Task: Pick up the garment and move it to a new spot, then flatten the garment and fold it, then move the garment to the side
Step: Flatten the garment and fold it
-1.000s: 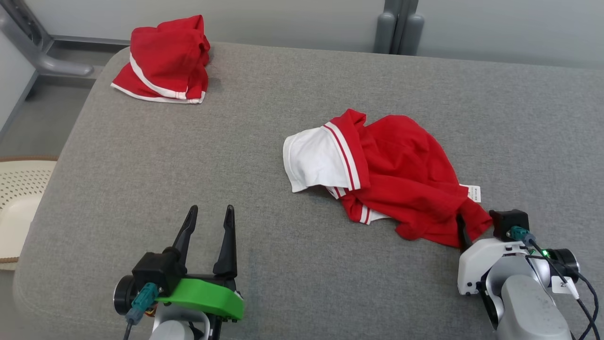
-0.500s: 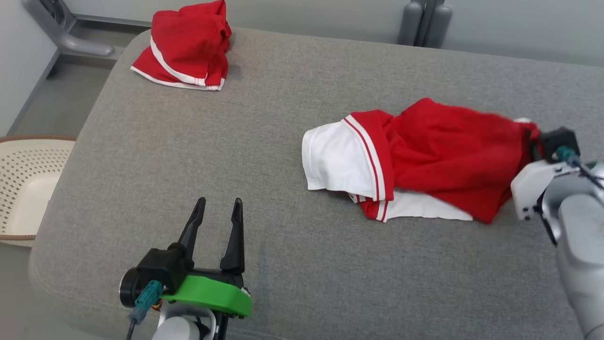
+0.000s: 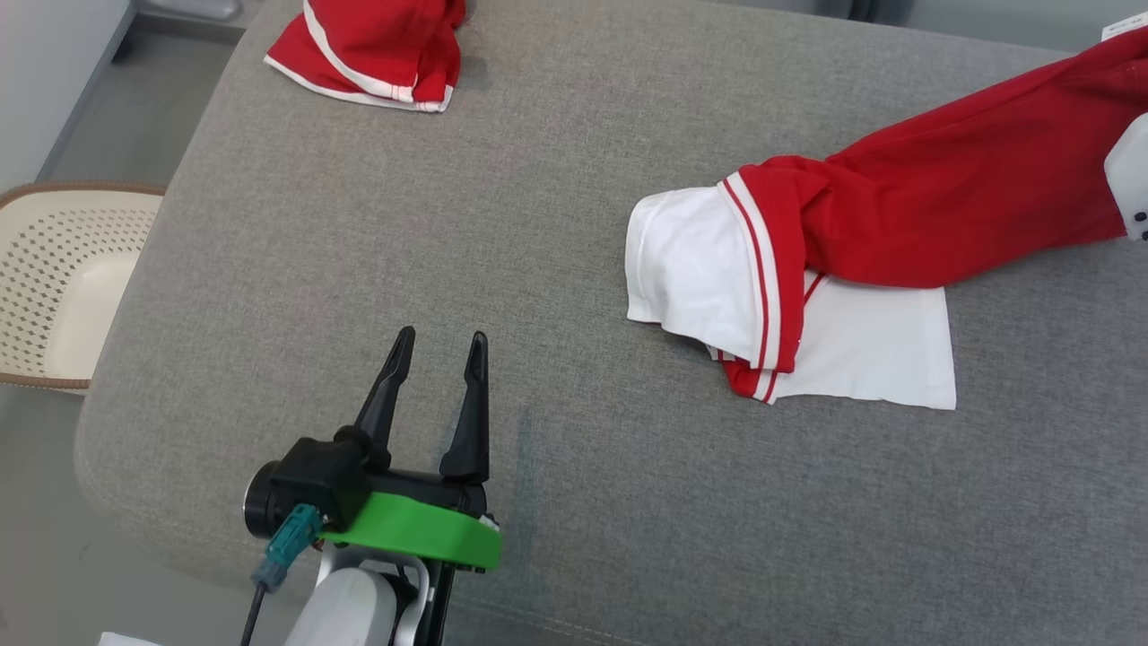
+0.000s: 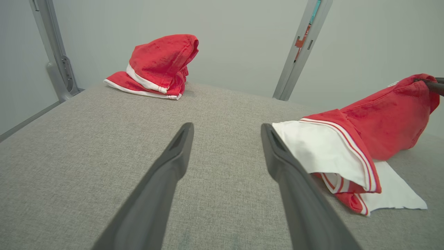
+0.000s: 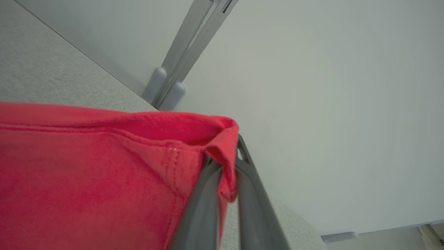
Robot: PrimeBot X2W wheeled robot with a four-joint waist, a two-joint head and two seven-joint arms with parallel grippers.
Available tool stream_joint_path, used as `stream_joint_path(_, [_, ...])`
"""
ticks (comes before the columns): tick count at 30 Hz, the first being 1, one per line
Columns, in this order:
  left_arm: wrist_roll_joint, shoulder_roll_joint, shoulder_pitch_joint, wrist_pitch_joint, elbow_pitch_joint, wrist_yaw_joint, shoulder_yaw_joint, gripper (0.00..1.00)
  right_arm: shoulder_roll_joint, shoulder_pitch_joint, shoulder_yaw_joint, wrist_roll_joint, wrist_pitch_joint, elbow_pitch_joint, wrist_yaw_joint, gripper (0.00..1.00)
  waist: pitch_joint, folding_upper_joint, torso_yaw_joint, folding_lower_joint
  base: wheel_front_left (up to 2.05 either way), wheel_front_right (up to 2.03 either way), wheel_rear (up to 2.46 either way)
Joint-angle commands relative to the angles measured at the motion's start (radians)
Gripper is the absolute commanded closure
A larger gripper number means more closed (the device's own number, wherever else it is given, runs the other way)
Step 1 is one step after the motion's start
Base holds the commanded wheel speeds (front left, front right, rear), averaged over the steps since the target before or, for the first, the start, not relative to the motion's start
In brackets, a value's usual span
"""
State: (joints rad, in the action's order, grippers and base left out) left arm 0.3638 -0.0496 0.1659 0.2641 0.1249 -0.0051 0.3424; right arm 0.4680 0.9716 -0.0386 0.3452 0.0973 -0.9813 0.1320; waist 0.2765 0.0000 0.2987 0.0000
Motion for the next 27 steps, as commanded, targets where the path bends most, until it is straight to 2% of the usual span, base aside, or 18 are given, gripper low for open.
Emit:
stream_joint_path(1, [0.003, -0.002, 0.018, 0.000, -0.007, 0.006, 0.001, 0.00, 0.016, 0.018, -0.022, 0.038, 0.015, -0.009, -0.002, 0.26, 0.025, 0.0000, 0.018, 0.0000, 0.00, 0.00, 0.00])
stream_joint_path(2, [0.003, -0.002, 0.020, 0.000, -0.009, 0.007, 0.003, 0.00, 0.024, 0.028, -0.020, 0.046, 0.026, -0.011, -0.002, 0.00, 0.028, 0.0000, 0.018, 0.0000, 0.00, 0.00, 0.00])
stream_joint_path(4, [0.001, -0.002, 0.021, 0.000, -0.010, 0.010, 0.004, 0.00, 0.026, 0.039, 0.000, 0.054, 0.049, -0.023, -0.002, 0.00, 0.031, 0.0000, 0.015, 0.0000, 0.00, 0.00, 0.00])
stream_joint_path(11, [-0.011, -0.002, 0.002, 0.000, -0.004, 0.009, -0.007, 0.00, -0.033, 0.003, 0.038, 0.045, 0.113, -0.057, -0.002, 0.00, -0.019, 0.0000, -0.032, 0.0000, 0.00, 0.00, 0.00])
stream_joint_path(16, [-0.021, -0.002, -0.015, 0.000, 0.000, 0.005, -0.018, 0.00, -0.100, -0.054, 0.016, -0.001, 0.139, -0.093, -0.002, 0.00, -0.059, 0.0000, -0.082, 0.0000, 0.00, 0.00, 0.00])
stream_joint_path(21, [-0.028, -0.002, -0.012, 0.000, -0.004, 0.001, -0.016, 0.00, -0.151, -0.105, -0.017, -0.066, 0.145, -0.146, -0.002, 0.00, -0.052, 0.0000, -0.109, 0.0000, 0.00, 0.00, 0.00])
stream_joint_path(27, [-0.029, -0.002, 0.008, 0.000, -0.003, -0.003, -0.007, 0.00, -0.143, -0.106, -0.008, -0.118, 0.154, -0.173, -0.002, 0.00, -0.015, 0.0000, -0.097, 0.0000, 0.00, 0.00, 0.00])
